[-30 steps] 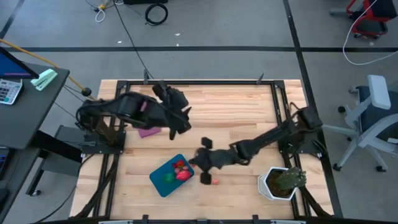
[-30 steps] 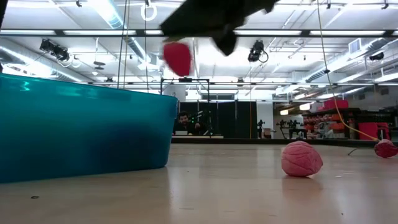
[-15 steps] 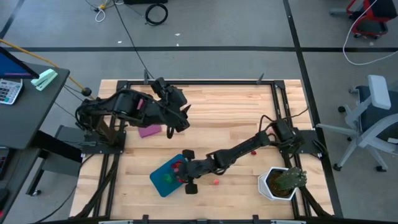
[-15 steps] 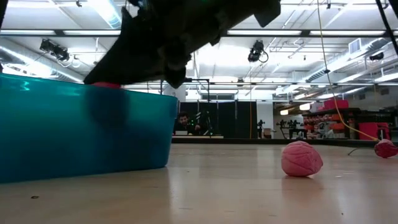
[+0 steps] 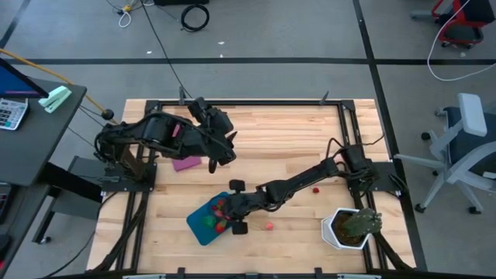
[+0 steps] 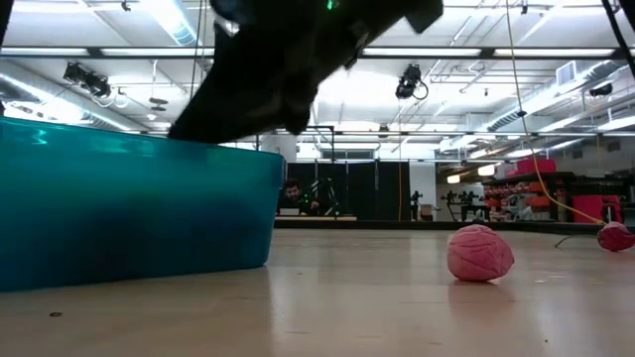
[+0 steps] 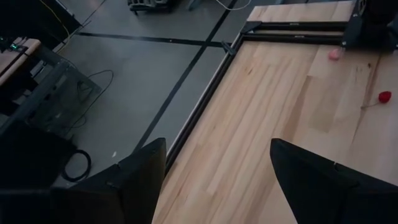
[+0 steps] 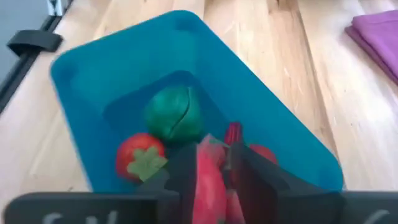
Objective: Pick and placing Produce into tupperware
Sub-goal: Put the peach into the blue bin
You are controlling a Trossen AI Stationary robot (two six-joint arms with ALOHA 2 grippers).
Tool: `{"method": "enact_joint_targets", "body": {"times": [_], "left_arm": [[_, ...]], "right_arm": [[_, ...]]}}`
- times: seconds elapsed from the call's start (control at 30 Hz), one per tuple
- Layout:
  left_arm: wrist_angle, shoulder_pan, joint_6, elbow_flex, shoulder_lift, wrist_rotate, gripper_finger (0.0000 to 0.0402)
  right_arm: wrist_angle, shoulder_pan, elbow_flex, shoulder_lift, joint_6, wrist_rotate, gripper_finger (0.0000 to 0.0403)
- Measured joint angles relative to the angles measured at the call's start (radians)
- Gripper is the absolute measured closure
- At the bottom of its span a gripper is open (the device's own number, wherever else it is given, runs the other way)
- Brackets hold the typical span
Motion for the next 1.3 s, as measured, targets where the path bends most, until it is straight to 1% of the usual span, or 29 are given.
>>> {"method": "enact_joint_targets", "body": {"times": [0.1, 0.23, 0.37, 0.4, 0.47, 0.57, 0.7, 1.0, 1.3], "left_arm": [[-0.012, 0.000, 0.000, 0.000, 0.000, 0.000, 0.0111], [-0.018, 0.000, 0.000, 0.000, 0.000, 0.000, 0.0111], [-0.027, 0.000, -0.002, 0.000, 0.000, 0.000, 0.0111], [-0.031, 0.000, -0.010, 0.000, 0.000, -0.001, 0.0111], [-0.037, 0.000, -0.026, 0.000, 0.000, 0.000, 0.0111], [-0.044, 0.000, -0.052, 0.000, 0.000, 0.000, 0.0111], [-0.045, 0.000, -0.072, 0.000, 0.000, 0.000, 0.0111], [-0.045, 0.000, -0.072, 0.000, 0.000, 0.000, 0.0111], [-0.048, 0.000, -0.072, 0.000, 0.000, 0.000, 0.0111]], "right_arm": [[-0.075, 0.013, 0.000, -0.048, 0.035, -0.002, 0.0277], [-0.315, 0.041, 0.000, -0.141, 0.125, -0.027, 0.0269], [-0.537, 0.099, 0.000, -0.222, 0.227, -0.012, 0.0268], [-0.573, 0.120, 0.000, -0.233, 0.247, 0.006, 0.0268], [-0.598, 0.164, -0.009, -0.247, 0.259, 0.045, 0.0265], [-0.602, 0.220, -0.036, -0.248, 0.260, 0.077, 0.0256], [-0.581, 0.256, -0.059, -0.213, 0.305, 0.121, 0.0237], [-0.604, 0.256, -0.061, -0.091, 0.399, 0.122, 0.0195], [-0.664, 0.257, -0.061, -0.076, 0.464, 0.113, 0.0190]]}}
